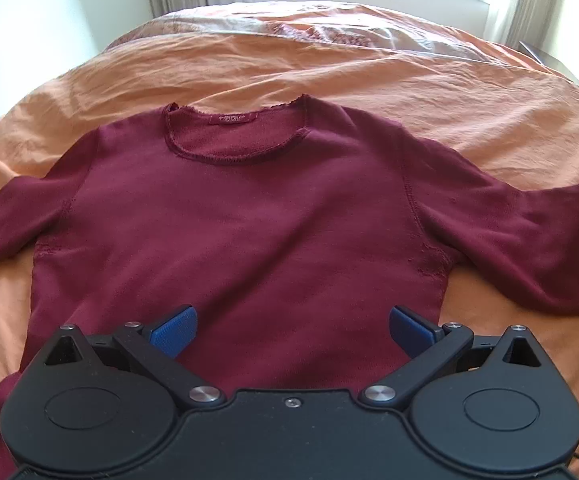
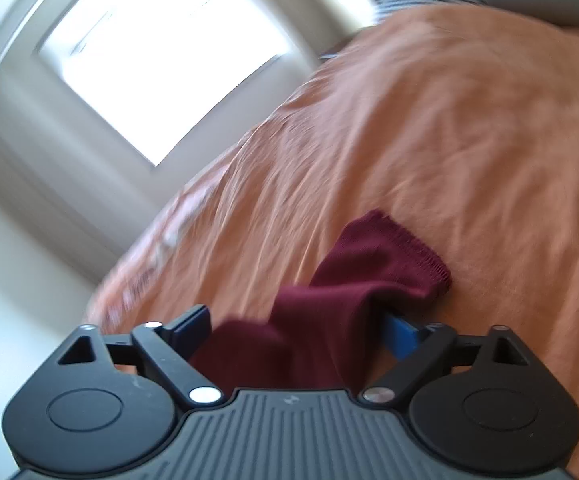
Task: Fold small clothes
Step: 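Grasp the sleeve cuff with the right tool and lift it, then lay the sleeve across the sweater body and open the right tool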
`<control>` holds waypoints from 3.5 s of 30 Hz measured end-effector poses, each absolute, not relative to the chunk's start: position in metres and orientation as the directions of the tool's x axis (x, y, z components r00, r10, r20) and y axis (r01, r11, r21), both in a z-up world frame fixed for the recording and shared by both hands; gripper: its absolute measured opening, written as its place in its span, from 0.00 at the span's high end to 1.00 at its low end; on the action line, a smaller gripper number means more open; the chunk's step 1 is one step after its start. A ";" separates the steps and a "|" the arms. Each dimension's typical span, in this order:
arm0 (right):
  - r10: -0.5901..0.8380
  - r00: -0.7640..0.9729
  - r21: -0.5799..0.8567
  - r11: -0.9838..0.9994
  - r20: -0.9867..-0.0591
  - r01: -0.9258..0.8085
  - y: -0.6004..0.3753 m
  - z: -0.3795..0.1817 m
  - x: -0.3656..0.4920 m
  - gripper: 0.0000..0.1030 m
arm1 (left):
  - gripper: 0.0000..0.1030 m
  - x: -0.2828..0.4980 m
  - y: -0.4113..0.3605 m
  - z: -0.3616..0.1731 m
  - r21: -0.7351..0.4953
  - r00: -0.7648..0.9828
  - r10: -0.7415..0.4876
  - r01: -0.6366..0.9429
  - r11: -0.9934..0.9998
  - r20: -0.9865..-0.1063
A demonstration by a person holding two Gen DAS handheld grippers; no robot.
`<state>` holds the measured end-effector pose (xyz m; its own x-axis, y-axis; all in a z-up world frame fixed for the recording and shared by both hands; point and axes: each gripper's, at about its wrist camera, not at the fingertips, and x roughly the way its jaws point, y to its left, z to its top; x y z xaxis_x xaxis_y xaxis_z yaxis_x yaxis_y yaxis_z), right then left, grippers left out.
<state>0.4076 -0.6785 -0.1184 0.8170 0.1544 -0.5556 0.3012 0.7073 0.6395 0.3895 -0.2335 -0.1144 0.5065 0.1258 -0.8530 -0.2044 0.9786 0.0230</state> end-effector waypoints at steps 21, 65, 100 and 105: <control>-0.079 0.867 0.566 0.727 -0.493 0.388 -0.715 -0.101 0.407 0.94 | 0.01 0.391 -0.236 -0.107 0.071 0.480 0.169 -0.216 0.974 -0.861; 0.360 0.760 0.043 0.914 -0.541 -0.403 -0.149 -0.096 0.430 0.94 | 0.01 0.316 0.038 -0.067 0.006 0.528 0.205 -0.354 0.935 -0.824; -0.093 0.787 -0.347 0.924 -0.610 -0.160 -0.355 -0.170 0.371 0.29 | 0.01 0.440 -0.024 -0.151 0.033 0.520 0.188 -0.292 0.956 -0.833; -0.075 0.822 -0.425 0.880 -0.565 -0.212 -0.346 -0.169 0.384 0.46 | 0.01 0.441 -0.020 -0.159 0.018 0.496 0.179 -0.311 0.950 -0.849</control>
